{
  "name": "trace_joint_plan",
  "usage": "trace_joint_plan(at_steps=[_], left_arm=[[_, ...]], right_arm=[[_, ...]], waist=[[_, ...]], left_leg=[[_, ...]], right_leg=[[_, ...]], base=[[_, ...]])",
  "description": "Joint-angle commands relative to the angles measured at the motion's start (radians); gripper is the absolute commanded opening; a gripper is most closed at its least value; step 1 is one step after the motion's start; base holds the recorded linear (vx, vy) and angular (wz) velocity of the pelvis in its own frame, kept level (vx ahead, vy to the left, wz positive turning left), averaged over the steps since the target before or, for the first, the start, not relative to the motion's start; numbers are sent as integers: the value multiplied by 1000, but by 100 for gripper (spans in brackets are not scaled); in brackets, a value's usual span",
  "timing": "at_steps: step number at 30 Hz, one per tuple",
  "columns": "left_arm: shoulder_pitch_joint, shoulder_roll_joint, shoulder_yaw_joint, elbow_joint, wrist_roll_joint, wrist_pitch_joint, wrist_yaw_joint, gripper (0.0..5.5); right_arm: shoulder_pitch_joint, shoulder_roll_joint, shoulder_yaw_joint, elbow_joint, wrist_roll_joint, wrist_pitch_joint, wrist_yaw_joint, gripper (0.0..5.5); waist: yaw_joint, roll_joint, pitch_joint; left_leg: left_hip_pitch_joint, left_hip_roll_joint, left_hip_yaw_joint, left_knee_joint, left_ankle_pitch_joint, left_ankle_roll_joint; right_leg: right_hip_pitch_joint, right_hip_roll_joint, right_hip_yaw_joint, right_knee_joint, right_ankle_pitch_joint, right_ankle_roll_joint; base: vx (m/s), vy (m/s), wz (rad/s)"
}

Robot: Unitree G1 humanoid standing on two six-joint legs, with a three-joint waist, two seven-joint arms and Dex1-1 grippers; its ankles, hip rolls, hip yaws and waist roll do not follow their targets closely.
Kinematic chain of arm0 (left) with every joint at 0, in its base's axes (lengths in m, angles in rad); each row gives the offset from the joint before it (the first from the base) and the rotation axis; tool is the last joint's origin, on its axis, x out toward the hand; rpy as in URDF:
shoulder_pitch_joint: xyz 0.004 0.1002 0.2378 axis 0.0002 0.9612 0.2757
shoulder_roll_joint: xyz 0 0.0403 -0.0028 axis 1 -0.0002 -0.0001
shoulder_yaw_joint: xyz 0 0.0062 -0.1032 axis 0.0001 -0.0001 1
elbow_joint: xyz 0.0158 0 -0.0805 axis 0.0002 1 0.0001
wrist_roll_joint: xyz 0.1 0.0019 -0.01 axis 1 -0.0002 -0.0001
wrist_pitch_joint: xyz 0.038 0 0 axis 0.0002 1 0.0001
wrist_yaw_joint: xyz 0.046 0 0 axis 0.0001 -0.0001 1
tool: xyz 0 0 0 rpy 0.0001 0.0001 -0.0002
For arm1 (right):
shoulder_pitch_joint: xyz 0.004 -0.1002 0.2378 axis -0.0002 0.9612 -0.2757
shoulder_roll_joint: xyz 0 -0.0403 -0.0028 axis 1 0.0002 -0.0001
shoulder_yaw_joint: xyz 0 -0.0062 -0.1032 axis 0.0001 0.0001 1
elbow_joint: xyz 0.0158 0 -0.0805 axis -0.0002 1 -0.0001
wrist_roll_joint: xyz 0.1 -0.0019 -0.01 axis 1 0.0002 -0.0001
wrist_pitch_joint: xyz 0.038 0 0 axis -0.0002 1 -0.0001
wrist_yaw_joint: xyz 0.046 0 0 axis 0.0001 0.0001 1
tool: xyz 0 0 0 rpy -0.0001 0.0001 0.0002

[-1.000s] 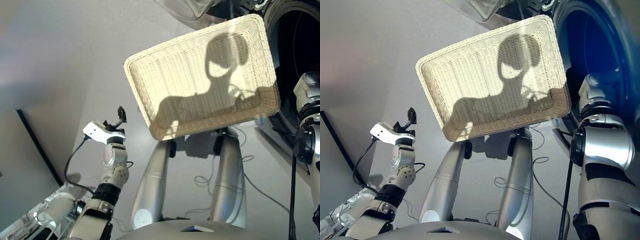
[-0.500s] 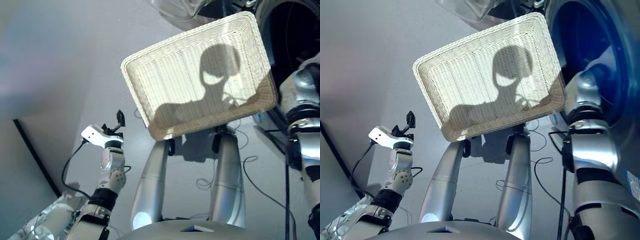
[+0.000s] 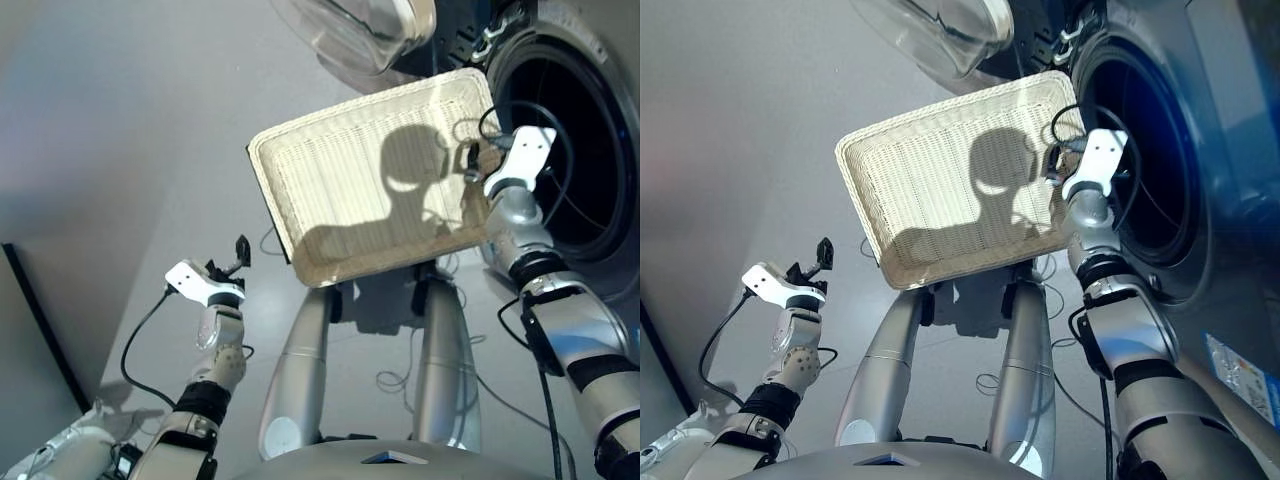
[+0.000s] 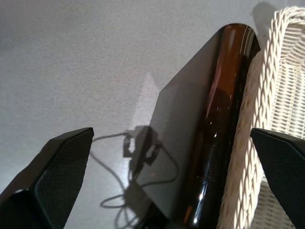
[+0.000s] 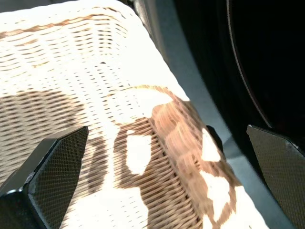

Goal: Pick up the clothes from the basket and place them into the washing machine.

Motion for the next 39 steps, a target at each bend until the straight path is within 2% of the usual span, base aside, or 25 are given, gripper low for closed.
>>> trace_joint_plan(at_steps=[1,2,3,5,6,8,14,19,25,33,39], left_arm=[[-22,28,33,83,180,-31,20,550],[-22,20,24,121,211,-27,23,550],[-28,12,23,150,223,-26,22,550],[-26,0,16,185,245,-22,20,550],[-33,-16,8,262,299,-10,26,550],[-30,-30,-2,319,369,-10,35,550],[4,-64,-8,433,502,12,62,550],[48,-72,-9,465,614,9,99,550],[97,-87,-13,490,655,24,59,550],[138,-83,7,536,688,40,33,550],[147,-89,9,544,688,46,27,550]], right_arm=[[109,26,-2,-65,-41,-57,15,550],[150,50,-4,-65,-46,-55,18,550],[175,65,-4,-61,-52,-55,19,550],[215,88,10,-69,-71,-52,23,550],[280,120,16,-67,-89,-46,25,550],[354,153,25,-64,-94,-39,41,550],[519,194,21,-9,-148,-10,67,550],[628,208,20,16,-213,5,72,550],[714,203,13,51,-281,23,82,550],[761,219,-14,66,-257,36,120,550],[773,233,-49,112,-219,43,124,550]], waist=[[10,-28,-51],[8,-33,-57],[4,-41,-58],[0,-45,-59],[-7,-59,-69],[-14,-72,-76],[-28,-98,-111],[-33,-110,-160],[-36,-118,-221],[-40,-120,-262],[-43,-115,-281]], left_leg=[[39,0,10,-87,61,-4],[71,4,10,-106,65,-6],[84,-1,13,-126,97,-3],[117,5,14,-142,100,-5],[177,12,18,-171,104,-8],[247,17,24,-204,107,-11],[447,25,43,-280,108,-16],[578,23,52,-343,112,-20],[675,14,64,-377,105,-22],[777,24,79,-424,108,-18],[816,29,82,-426,96,-11]], right_leg=[[83,20,-54,-149,118,54],[113,21,-57,-166,119,55],[128,16,-62,-194,151,49],[160,15,-66,-208,152,50],[219,18,-68,-238,157,52],[290,19,-74,-275,161,54],[487,27,-85,-340,152,59],[629,35,-92,-404,149,67],[765,44,-93,-504,160,84],[855,59,-83,-488,135,79],[894,61,-81,-493,124,77]], base=[[0,0,0],[-60,16,29],[-67,23,-9],[-40,8,-21],[0,0,0],[32,14,-13],[17,10,-16],[24,6,-14],[0,0,0],[24,4,-14],[28,1,-9]])
